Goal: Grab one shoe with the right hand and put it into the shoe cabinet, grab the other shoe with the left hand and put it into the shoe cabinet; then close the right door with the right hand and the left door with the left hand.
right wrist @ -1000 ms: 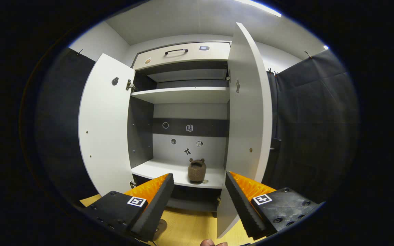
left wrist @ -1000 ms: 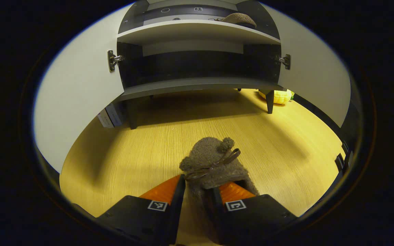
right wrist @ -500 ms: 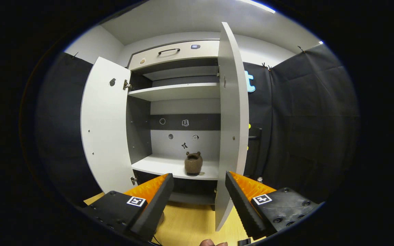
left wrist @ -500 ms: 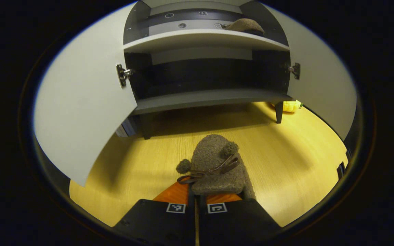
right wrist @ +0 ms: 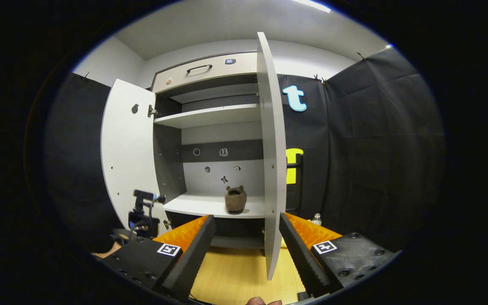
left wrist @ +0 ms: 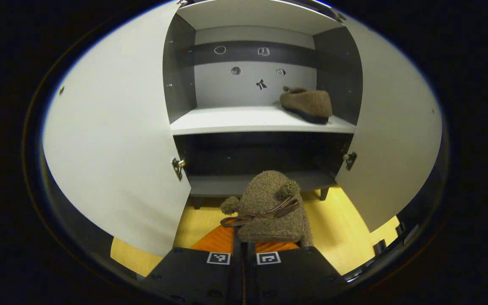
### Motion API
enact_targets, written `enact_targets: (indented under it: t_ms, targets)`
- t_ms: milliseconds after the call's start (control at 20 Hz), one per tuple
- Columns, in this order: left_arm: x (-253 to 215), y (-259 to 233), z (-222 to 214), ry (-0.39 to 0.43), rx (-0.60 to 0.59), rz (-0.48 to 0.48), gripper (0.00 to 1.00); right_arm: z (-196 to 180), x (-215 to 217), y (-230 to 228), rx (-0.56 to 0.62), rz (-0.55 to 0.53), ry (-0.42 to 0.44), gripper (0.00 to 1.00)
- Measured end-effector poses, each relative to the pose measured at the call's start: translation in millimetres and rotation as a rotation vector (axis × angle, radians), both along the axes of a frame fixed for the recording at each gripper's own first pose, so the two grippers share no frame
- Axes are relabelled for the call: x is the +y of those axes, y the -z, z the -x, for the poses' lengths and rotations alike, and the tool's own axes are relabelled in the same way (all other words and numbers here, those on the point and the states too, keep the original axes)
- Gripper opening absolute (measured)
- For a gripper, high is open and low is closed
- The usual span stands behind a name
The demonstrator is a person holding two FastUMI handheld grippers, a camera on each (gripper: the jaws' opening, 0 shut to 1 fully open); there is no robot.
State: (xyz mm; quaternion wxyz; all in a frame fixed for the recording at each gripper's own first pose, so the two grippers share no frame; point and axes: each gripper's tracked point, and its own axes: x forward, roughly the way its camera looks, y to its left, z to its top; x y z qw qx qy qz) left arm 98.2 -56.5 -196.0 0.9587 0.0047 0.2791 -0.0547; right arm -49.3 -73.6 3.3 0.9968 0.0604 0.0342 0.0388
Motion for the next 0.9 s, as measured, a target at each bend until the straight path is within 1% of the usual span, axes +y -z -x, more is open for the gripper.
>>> enact_targets:
  t_ms: [150,250,400,550,750,900]
  targets:
    - [2,-48,-20,-0.002,-0.034,-0.015,0.07,8,-18,6,0.018,0.012,0.041,0.97]
    - [6,-78,-38,-0.019,-0.062,-0.030,0.07,8,-28,9,0.031,0.005,0.057,0.97]
    - [13,-121,-72,-0.047,-0.113,-0.055,0.07,2,-48,13,0.033,0.021,0.079,0.97]
    - [14,-151,-114,-0.056,-0.146,-0.076,0.07,-7,-70,19,0.042,0.026,0.107,0.97]
    - [11,-165,-172,-0.072,-0.153,-0.067,0.07,-17,-95,32,0.069,0.025,0.140,0.97]
    - [8,-160,-221,-0.073,-0.140,-0.098,0.07,-24,-110,37,0.080,0.035,0.163,0.97]
